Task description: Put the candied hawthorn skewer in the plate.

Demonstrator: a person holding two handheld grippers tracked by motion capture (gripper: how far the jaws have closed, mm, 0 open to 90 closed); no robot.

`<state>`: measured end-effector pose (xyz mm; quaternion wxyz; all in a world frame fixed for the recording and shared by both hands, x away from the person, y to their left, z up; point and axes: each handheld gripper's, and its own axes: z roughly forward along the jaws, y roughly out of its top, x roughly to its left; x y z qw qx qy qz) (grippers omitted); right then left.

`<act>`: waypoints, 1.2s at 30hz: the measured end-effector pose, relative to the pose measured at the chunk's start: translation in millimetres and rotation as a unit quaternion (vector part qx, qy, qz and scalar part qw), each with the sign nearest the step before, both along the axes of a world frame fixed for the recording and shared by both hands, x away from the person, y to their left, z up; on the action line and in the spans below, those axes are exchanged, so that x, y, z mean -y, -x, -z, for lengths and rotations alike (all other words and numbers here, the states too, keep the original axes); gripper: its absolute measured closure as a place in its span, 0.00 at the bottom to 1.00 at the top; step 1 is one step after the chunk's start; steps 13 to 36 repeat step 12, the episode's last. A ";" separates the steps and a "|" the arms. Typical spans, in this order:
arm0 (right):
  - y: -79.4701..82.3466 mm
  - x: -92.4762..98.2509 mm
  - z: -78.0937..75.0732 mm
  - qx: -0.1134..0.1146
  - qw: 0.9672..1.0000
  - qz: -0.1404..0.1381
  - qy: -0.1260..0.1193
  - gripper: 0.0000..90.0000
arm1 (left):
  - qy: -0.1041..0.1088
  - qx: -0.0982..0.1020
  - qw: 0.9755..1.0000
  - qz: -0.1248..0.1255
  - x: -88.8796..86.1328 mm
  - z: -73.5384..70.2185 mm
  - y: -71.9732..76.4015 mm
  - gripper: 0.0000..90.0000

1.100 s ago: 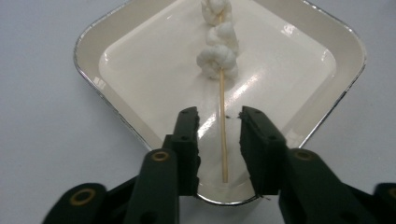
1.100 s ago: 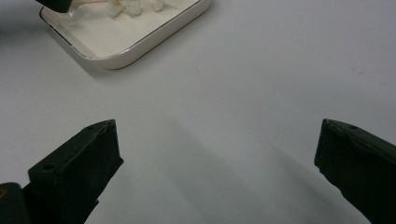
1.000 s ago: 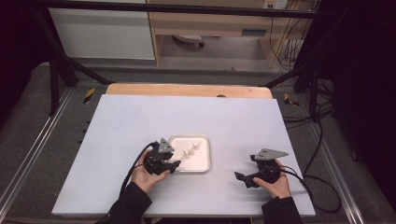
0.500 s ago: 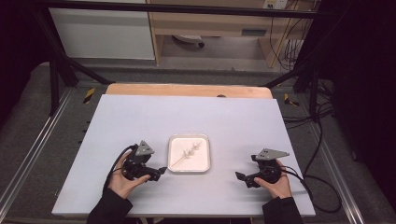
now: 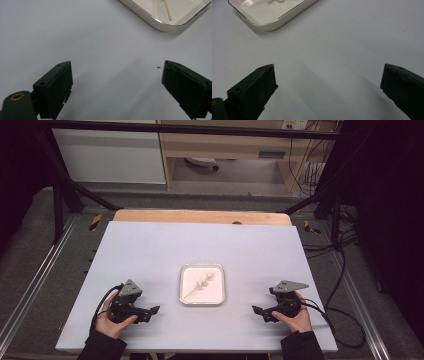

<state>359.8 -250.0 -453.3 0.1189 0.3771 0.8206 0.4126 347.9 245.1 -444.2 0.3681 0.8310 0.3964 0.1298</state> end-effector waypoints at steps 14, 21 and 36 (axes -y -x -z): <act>0.4 -1.8 2.3 -0.005 1.000 -0.004 0.005 0.01 | 0.003 -0.001 1.000 -0.007 -9.6 5.7 3.0 0.12; 0.4 -1.8 2.3 -0.005 1.000 -0.004 0.005 0.01 | 0.003 -0.001 1.000 -0.007 -9.6 5.7 3.0 0.12; 0.4 -1.8 2.3 -0.005 1.000 -0.004 0.005 0.01 | 0.003 -0.001 1.000 -0.007 -9.6 5.7 3.0 0.12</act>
